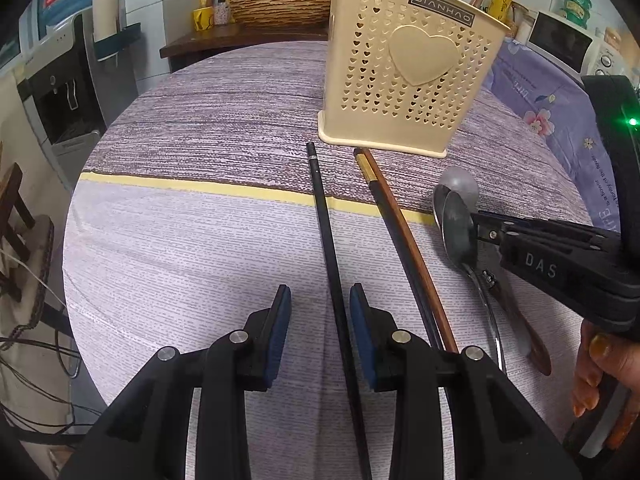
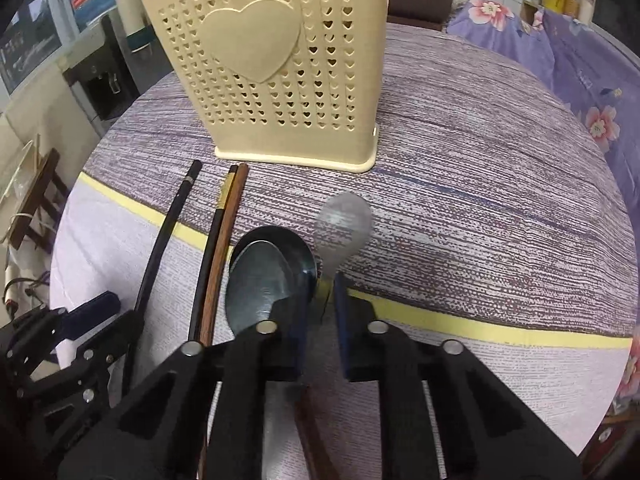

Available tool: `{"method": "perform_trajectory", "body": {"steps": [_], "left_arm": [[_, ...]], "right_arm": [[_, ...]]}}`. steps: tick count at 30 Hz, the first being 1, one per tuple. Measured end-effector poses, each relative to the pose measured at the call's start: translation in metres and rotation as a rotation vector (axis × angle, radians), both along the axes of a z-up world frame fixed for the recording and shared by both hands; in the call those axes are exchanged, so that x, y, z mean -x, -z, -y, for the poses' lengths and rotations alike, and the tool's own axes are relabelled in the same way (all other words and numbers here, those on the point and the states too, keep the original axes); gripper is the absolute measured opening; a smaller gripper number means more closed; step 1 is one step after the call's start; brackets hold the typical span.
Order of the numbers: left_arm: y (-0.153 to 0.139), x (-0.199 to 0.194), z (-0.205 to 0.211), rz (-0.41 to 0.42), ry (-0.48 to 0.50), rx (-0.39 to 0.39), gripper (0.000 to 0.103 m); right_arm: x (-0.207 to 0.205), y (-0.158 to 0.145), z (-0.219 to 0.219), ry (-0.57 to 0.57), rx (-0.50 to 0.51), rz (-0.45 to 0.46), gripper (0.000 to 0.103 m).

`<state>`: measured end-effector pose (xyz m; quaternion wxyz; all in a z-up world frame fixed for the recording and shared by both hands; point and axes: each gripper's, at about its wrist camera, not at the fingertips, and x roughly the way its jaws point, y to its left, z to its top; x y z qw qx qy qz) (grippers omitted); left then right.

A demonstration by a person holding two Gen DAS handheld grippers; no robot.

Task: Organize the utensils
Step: 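Close the right tool on the clear plastic spoon's handle, then close the left tool on the black chopstick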

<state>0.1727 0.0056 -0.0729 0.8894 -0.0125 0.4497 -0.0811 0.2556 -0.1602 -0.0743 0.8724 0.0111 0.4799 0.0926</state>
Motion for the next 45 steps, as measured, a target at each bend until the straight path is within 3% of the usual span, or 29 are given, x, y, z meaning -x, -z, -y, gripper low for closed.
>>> {"method": "perform_trajectory", "body": {"steps": [4,15,18,20,21,22,29,38,45], "left_arm": [[0.000,0.000,0.001,0.001,0.002,-0.008,0.031],[0.000,-0.001,0.000,0.002,-0.006,-0.006,0.031],[0.000,-0.002,0.002,-0.001,-0.009,-0.010,0.032],[0.000,-0.002,0.002,-0.006,-0.003,-0.009,0.035],[0.000,-0.003,0.003,-0.009,0.004,-0.005,0.037],[0.000,-0.003,0.003,-0.011,0.008,-0.002,0.038],[0.000,-0.016,0.008,-0.009,0.025,-0.041,0.045],[-0.001,-0.059,0.021,-0.011,0.044,-0.113,0.045],[-0.006,-0.091,0.027,-0.031,0.024,-0.129,0.024]], "right_arm": [[0.002,-0.003,0.020,-0.008,-0.002,0.001,0.004],[0.010,0.002,0.066,-0.024,-0.028,-0.018,0.008],[0.013,0.002,0.066,-0.018,-0.052,-0.009,0.020],[0.015,0.002,0.065,-0.002,-0.045,-0.003,0.038],[0.018,0.001,0.065,0.006,-0.028,0.010,0.051],[0.020,0.000,0.064,0.007,-0.020,0.024,0.052],[0.022,0.000,0.064,-0.012,-0.010,0.051,0.052],[0.001,0.004,0.054,-0.025,0.045,0.048,0.052],[-0.014,0.005,0.048,-0.042,0.083,0.061,0.051]]}}
